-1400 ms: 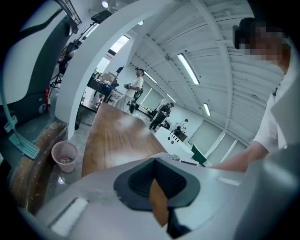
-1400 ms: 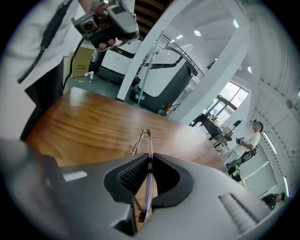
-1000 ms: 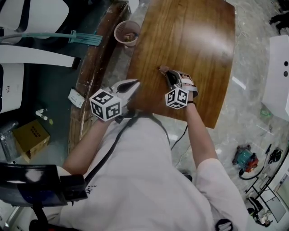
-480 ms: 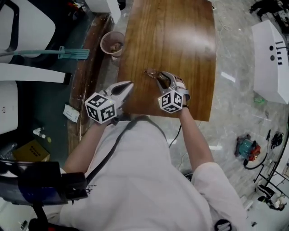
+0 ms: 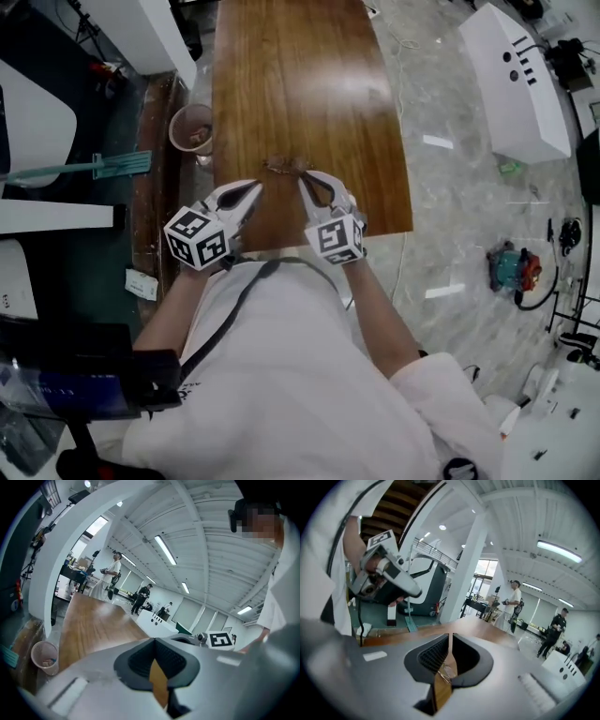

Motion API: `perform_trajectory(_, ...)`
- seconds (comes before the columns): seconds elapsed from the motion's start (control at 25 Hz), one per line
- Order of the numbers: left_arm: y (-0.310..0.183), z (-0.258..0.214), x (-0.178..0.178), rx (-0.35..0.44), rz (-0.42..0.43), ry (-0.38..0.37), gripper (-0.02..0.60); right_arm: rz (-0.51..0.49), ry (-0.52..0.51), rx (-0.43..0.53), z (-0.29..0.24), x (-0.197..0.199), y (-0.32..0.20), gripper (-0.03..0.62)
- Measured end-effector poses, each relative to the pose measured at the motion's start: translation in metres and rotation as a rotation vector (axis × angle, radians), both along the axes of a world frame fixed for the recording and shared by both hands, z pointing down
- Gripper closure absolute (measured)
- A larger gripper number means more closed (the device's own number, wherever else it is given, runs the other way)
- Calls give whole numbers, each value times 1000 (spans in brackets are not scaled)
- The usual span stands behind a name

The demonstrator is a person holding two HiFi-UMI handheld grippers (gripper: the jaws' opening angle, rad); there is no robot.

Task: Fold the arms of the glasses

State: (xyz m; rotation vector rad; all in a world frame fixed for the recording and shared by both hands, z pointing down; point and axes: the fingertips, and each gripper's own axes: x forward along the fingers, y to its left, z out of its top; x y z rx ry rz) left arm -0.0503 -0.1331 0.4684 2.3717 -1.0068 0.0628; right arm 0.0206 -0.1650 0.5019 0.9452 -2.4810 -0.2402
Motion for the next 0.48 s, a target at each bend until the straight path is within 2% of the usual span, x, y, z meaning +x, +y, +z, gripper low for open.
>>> perform_trajectory(0.2,7,-20,17,35,54,22,577,112,-178,-51,-39,16,23,562)
perform_trajectory(0.48,16,-33,27,61,100,21,577,212,-318,-74,-70,38,44,570)
